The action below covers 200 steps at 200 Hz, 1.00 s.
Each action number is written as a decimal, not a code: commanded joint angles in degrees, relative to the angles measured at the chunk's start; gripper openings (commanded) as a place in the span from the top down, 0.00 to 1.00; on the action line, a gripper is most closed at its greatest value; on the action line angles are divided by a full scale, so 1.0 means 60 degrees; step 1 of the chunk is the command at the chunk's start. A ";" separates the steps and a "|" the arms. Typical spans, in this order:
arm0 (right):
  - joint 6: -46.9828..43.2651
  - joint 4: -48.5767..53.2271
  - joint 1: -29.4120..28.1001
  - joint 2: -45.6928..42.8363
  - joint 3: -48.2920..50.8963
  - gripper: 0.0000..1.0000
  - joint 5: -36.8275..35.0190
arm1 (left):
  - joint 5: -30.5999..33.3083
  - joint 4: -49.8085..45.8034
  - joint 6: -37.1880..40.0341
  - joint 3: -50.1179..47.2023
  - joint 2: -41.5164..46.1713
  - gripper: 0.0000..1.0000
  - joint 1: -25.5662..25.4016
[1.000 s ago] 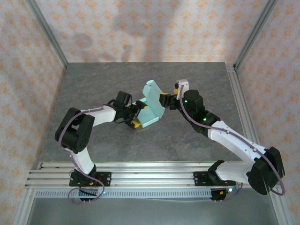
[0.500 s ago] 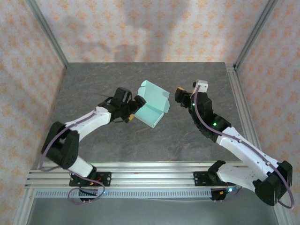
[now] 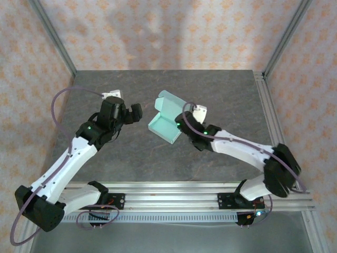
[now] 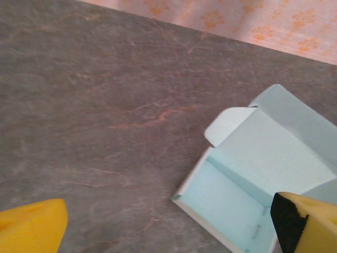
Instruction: Fold the paper box
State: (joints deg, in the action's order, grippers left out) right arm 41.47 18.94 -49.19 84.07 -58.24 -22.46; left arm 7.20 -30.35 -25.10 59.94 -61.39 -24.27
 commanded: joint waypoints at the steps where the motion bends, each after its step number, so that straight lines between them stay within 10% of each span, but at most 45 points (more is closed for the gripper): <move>1: 0.1247 0.0505 -0.0230 0.0975 -0.0873 0.38 -0.0192 | 0.0807 -0.0633 0.0684 -0.0198 0.0163 0.00 -0.0041; 200: 0.2357 0.1242 -0.0195 0.4580 -0.2663 0.75 -0.0172 | 0.1672 -0.0831 0.0273 -0.0642 0.0534 0.00 -0.0021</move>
State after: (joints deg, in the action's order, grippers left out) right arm 56.58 24.03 -50.61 109.93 -73.19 -22.74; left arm 15.09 -33.74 -23.51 56.82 -58.52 -24.27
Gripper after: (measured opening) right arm 0.254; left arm 0.998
